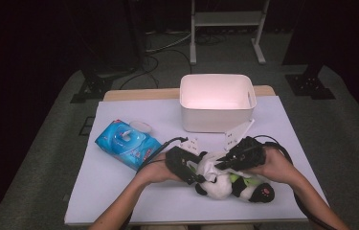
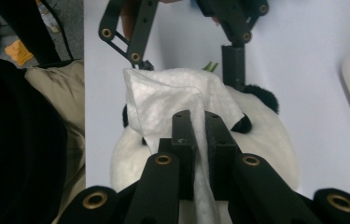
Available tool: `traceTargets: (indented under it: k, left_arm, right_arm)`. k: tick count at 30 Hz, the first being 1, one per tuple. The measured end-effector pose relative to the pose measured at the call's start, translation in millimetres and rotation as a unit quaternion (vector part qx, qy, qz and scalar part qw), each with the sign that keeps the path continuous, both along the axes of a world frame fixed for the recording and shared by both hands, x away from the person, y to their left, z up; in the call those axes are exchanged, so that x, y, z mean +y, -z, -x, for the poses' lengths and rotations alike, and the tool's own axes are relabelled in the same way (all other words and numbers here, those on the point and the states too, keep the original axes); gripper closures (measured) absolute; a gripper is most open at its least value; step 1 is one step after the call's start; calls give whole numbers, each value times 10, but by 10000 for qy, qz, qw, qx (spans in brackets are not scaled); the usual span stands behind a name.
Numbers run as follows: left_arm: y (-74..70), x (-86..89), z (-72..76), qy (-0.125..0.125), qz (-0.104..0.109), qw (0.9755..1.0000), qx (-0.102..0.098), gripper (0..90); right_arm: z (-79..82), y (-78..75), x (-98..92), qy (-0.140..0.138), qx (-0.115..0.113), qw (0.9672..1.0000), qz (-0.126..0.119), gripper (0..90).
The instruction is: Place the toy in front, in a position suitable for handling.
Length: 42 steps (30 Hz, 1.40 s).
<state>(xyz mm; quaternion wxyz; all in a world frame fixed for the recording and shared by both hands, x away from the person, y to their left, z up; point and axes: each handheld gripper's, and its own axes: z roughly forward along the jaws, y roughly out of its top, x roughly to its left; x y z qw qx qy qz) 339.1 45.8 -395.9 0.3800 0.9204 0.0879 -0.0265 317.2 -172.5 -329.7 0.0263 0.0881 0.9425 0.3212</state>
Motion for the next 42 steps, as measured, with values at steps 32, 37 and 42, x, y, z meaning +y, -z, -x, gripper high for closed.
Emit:
traceTargets:
  k: [32,37,42]
  left_arm:
    - [-248,-135,-43,198,138,9997,39,203]
    - [-210,-179,-26,340,121,9992,172,206]
    - [-188,-179,15,386,89,9992,97,208]
  right_arm:
    - [84,219,-288,261,210,9994,-47,842]
    - [123,218,-286,210,169,9996,-33,842]
    - [121,174,-287,271,191,9994,13,841]
